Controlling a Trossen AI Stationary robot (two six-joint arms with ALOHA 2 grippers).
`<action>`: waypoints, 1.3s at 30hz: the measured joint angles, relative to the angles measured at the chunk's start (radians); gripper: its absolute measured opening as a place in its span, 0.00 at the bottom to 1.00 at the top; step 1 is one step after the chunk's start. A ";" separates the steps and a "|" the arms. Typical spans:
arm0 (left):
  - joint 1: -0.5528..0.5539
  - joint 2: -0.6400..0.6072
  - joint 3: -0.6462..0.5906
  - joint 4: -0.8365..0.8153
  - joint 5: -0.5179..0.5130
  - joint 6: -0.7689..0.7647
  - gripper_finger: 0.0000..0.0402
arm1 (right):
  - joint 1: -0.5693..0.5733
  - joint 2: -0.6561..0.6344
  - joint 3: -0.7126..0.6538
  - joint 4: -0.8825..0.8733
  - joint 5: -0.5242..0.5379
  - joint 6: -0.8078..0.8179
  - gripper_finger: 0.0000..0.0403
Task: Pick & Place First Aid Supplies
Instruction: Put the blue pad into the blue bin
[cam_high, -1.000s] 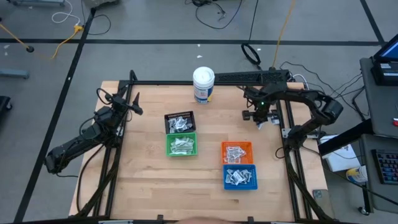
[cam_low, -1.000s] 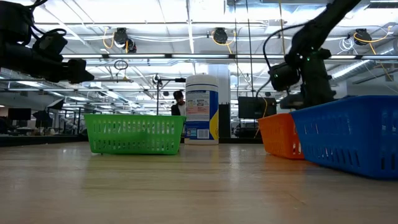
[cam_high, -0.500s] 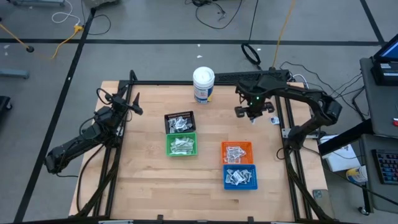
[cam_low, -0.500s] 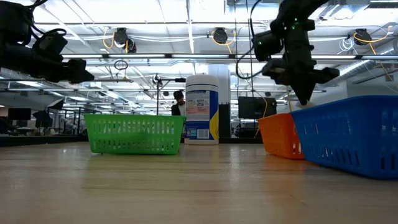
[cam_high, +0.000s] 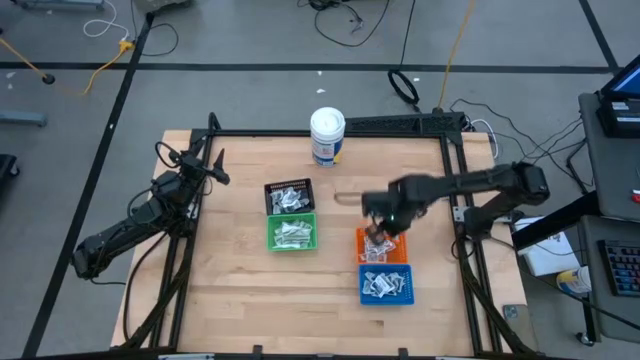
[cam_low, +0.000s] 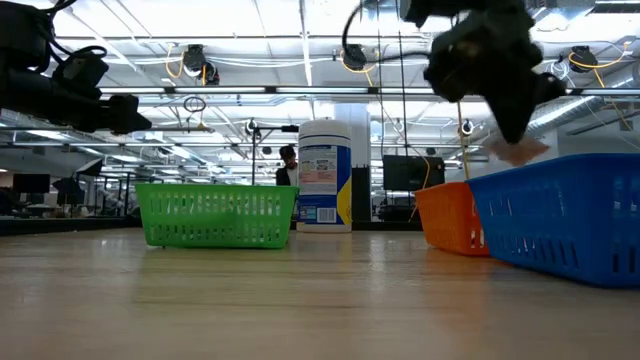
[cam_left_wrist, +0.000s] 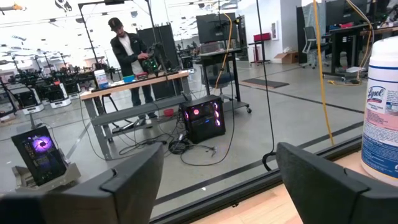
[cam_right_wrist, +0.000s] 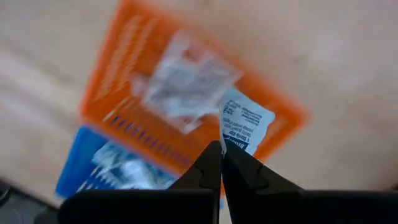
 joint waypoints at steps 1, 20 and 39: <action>0.000 0.000 0.000 0.000 0.000 0.000 0.79 | 0.040 0.000 0.000 0.014 0.000 0.026 0.00; 0.000 0.000 0.000 0.000 0.000 0.000 0.77 | 0.457 0.038 0.000 0.289 0.002 0.271 0.00; 0.000 0.000 0.000 0.000 0.000 0.000 0.80 | 0.454 0.167 0.000 0.324 0.043 0.179 0.18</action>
